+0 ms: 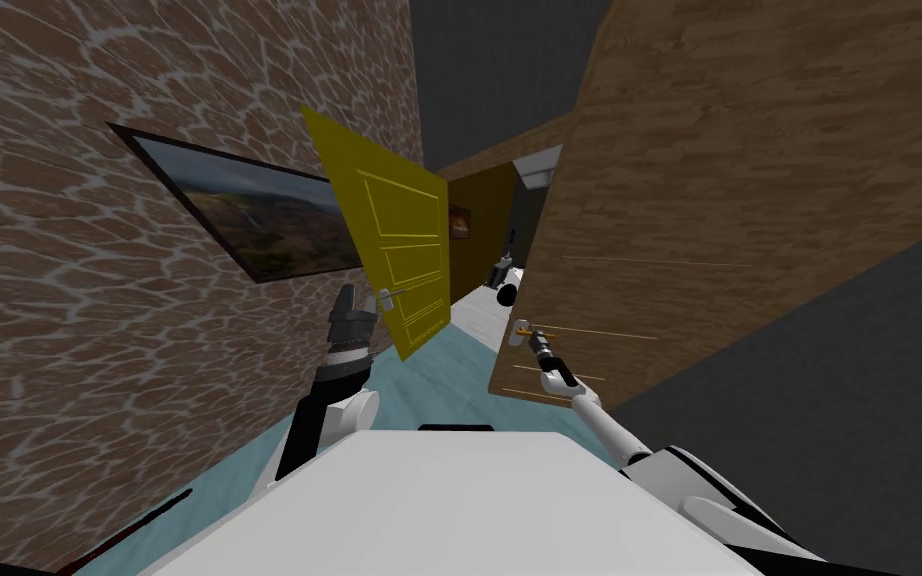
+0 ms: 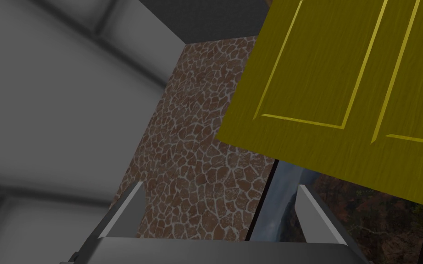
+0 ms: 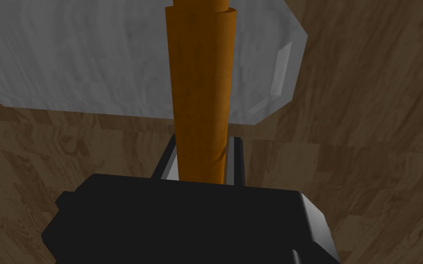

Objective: Pull the door open

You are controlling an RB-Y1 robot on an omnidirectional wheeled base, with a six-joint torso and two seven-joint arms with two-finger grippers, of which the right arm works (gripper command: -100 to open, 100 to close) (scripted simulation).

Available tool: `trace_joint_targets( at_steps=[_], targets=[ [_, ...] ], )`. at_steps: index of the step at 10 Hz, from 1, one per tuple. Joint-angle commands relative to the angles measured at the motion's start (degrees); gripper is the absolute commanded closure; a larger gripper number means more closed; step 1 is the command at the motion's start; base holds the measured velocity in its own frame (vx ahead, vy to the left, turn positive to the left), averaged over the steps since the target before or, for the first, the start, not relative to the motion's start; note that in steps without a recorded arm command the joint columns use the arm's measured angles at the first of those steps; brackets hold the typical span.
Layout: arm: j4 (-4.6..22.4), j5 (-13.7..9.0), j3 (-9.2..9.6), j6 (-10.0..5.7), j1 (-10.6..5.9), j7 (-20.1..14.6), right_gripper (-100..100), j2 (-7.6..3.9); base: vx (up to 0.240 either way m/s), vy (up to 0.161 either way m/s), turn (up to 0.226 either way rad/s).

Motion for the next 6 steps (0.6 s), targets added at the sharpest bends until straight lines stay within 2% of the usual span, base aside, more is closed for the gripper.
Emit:
trace_joint_targets(
  at_steps=[1,6],
  targets=[
    [-1.4,-0.2,1.22,-0.28,0.89,-0.6,100,-0.72,-0.208,-0.098,0.143],
    [-3.7,-0.8,4.83,-1.52,2.3,-2.8,100,-3.23,-0.202,-0.084,0.105]
  ],
)
